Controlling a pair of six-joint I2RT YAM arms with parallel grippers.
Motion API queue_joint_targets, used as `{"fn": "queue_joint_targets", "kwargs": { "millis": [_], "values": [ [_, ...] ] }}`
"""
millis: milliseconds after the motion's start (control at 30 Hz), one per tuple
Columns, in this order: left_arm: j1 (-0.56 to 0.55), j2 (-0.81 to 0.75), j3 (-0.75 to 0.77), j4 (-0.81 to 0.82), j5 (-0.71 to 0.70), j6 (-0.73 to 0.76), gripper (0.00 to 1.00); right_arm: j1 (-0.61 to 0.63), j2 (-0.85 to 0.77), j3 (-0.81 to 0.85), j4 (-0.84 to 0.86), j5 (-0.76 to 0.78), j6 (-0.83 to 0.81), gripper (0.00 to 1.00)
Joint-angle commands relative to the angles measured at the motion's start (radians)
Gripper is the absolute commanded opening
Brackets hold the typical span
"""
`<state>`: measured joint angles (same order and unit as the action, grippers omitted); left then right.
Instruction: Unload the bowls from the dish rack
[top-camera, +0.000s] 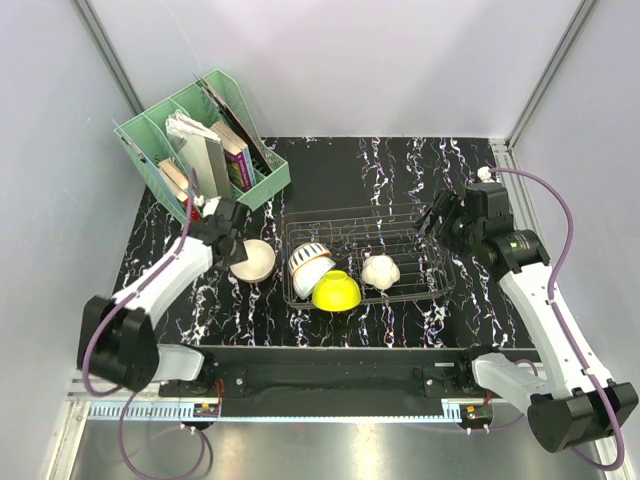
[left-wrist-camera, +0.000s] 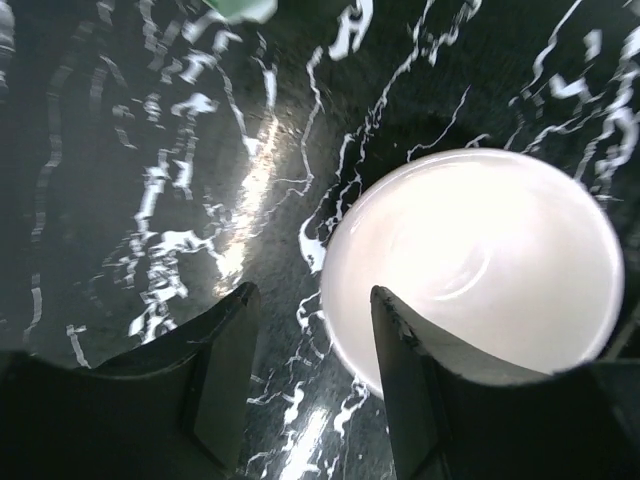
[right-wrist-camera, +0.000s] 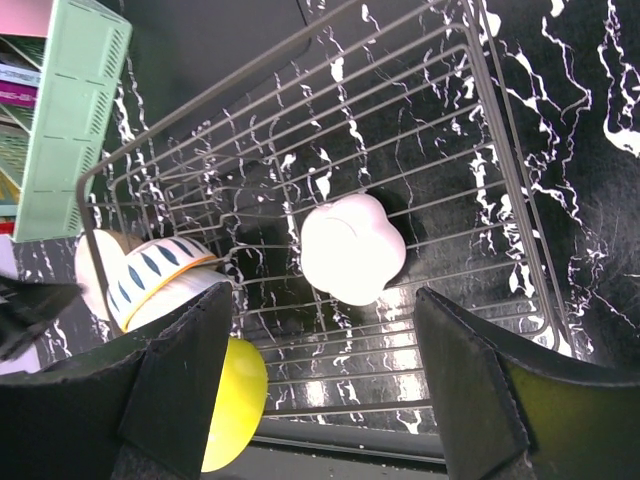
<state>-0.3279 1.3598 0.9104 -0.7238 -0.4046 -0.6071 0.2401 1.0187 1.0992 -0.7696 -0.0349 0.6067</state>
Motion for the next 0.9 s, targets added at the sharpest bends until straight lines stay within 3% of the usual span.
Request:
{"fn": "queue_joint_targets", "kwargs": {
  "millis": [0,167,333,500,867],
  "values": [
    [0.003,-0.137,0.08,-0.038,-0.077,0.018,0.53,0.007,0.009,-0.028,0.01,0.03,-0.005,0.81],
    [-0.075,-0.261,0.119,-0.04,-0.085,0.119,0.61,0.005,0.004,-0.076,0.015,0.029,0.004,0.81],
    [-0.282,-0.281,0.163,-0.032,-0.112,0.225,0.61,0.007,0.004,-0.111,0.033,-0.005,0.013,0.81],
    [-0.439,-0.188,0.208,-0.029,-0.183,0.273,0.61,0.007,0.0,-0.124,0.033,-0.023,0.015,0.81],
    [-0.589,0.01,0.343,0.007,-0.2,0.374,0.62,0.007,-0.012,-0.147,0.035,-0.029,0.021,0.82]
  ]
}}
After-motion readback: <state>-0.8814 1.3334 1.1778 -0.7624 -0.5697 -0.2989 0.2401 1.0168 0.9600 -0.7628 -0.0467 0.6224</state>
